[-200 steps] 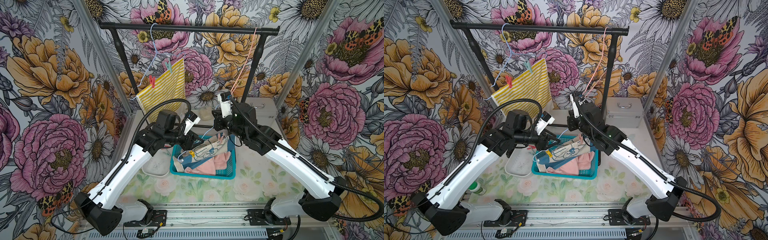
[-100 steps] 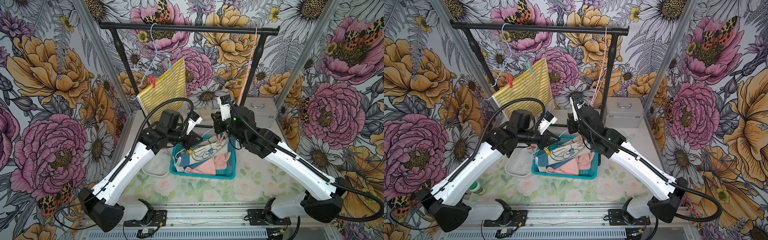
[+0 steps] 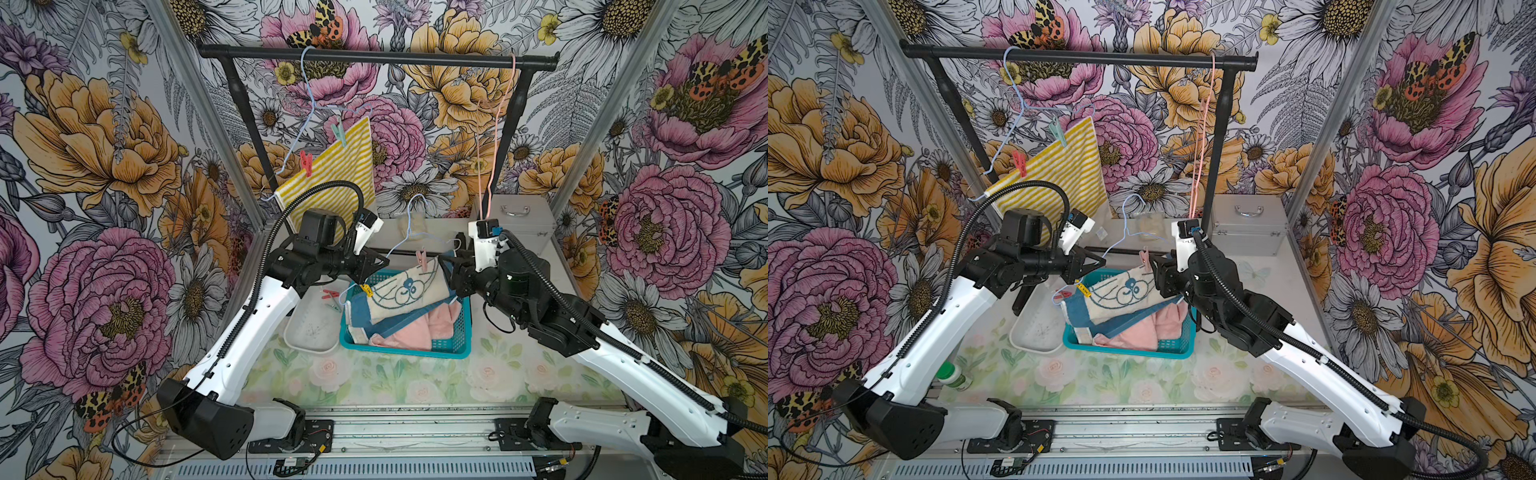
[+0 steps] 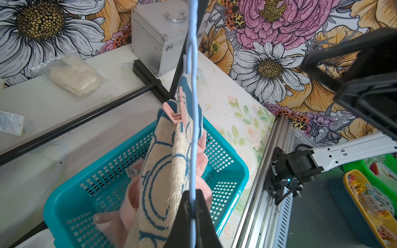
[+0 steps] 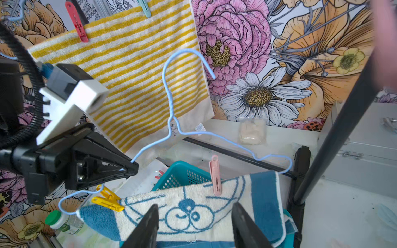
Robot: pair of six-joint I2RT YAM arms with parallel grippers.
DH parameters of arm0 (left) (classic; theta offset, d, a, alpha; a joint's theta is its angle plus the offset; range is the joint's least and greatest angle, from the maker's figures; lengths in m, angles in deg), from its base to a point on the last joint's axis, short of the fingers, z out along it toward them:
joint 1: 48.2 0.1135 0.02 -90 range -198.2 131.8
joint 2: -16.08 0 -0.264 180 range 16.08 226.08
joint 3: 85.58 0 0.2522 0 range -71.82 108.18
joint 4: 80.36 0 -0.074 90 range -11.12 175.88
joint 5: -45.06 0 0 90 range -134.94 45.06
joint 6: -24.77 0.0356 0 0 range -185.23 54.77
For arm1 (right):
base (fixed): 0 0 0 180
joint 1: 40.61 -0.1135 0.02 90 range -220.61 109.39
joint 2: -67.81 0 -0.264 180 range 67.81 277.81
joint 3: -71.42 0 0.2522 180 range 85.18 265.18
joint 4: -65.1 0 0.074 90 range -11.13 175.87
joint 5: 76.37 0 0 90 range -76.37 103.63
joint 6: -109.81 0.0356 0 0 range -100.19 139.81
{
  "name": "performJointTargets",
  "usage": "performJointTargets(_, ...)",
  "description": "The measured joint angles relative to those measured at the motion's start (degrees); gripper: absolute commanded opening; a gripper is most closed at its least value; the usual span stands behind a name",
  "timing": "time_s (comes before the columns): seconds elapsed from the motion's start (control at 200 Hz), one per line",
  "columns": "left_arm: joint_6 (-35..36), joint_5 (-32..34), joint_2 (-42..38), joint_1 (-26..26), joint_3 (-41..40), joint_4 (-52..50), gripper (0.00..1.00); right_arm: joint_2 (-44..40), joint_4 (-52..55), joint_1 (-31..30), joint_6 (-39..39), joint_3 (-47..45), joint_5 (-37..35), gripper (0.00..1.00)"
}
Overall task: Remove the clothespins securing towels to the hanger
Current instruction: Pick up the hanger from the clothesline.
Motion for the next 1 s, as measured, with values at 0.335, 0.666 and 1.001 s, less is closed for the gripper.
performJointTargets(0.335, -4.1, -2.2, -5.2, -4.5, -10.6, 6.4, 0.00, 0.0, 0.2, 0.0, 9.5, -4.6, -0.7, 0.51)
performJointTargets(0.666, -9.0, -2.5, -6.9, -6.5, -18.8, 11.9, 0.00, -3.1, 2.6, -0.7, 17.2, -9.1, -1.6, 0.49)
performJointTargets(1.001, -7.7, -9.7, -2.8, 4.5, -12.7, 12.9, 0.00, -3.1, 3.8, -1.6, 20.2, -10.1, -2.5, 0.49)
